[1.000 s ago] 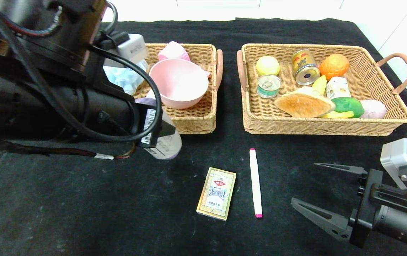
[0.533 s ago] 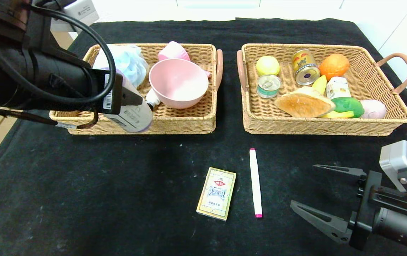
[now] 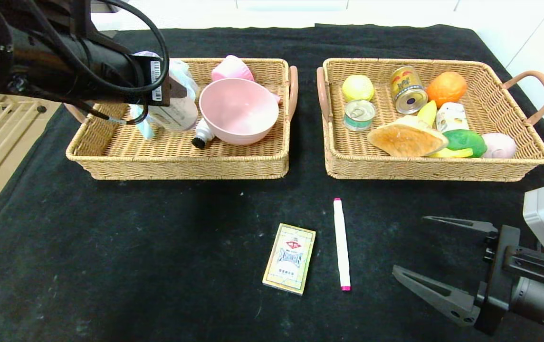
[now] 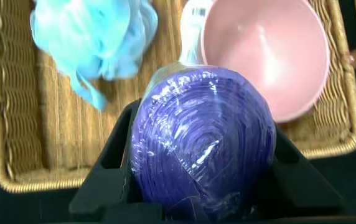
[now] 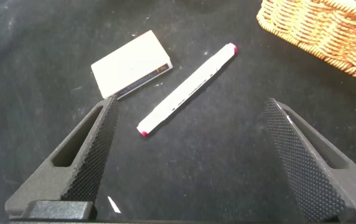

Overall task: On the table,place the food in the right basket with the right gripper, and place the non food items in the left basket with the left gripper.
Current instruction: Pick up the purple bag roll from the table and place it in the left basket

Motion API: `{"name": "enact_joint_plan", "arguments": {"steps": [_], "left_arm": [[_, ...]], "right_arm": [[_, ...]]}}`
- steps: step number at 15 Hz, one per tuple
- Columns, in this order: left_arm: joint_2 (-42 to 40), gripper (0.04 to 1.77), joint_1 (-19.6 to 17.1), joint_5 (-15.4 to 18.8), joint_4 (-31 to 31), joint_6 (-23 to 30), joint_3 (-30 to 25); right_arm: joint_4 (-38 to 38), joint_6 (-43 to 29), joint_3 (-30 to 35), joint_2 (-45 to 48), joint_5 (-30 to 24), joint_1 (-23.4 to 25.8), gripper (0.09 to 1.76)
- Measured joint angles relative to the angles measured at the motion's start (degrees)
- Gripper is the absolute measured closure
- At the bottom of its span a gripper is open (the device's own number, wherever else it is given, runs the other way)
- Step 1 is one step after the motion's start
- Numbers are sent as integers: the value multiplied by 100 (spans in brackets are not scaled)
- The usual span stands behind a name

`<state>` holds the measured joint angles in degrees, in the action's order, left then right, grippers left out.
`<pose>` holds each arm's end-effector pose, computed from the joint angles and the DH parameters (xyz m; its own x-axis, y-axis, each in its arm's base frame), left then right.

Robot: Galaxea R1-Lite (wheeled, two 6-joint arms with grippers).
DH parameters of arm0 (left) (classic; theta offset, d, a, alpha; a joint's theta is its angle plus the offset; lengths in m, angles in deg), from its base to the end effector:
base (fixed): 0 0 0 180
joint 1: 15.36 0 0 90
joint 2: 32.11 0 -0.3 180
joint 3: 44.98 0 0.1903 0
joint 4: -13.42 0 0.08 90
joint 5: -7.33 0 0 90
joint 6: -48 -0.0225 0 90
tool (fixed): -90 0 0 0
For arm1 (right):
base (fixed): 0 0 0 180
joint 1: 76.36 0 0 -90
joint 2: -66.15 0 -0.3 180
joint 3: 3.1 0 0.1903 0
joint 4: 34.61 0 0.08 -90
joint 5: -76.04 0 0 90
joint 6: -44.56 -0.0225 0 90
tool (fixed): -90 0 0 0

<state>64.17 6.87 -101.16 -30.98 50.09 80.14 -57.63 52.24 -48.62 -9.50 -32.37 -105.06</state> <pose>0.2778 -0.1058 0.3628 0.9657 -0.0521 -0.2544 0.0669 0.9965 0.0499 0.1640 0.0979 0.1826 0.6742 0.7292 -0.1174 -0.7385 0.6677 -0.0939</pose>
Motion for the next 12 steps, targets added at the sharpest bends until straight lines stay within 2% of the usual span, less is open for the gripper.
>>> {"name": "enact_joint_plan", "arguments": {"steps": [4, 9, 12], "left_arm": [[330, 82, -127, -236, 345, -83, 83], [571, 82, -383, -229, 879, -160, 48], [630, 83, -413, -239, 874, -173, 6]], "right_arm": [[0, -7, -11, -2, 0, 24, 14], [2, -5, -1, -6, 2, 24, 14], [2, -5, 0, -11, 2, 22, 14]]}}
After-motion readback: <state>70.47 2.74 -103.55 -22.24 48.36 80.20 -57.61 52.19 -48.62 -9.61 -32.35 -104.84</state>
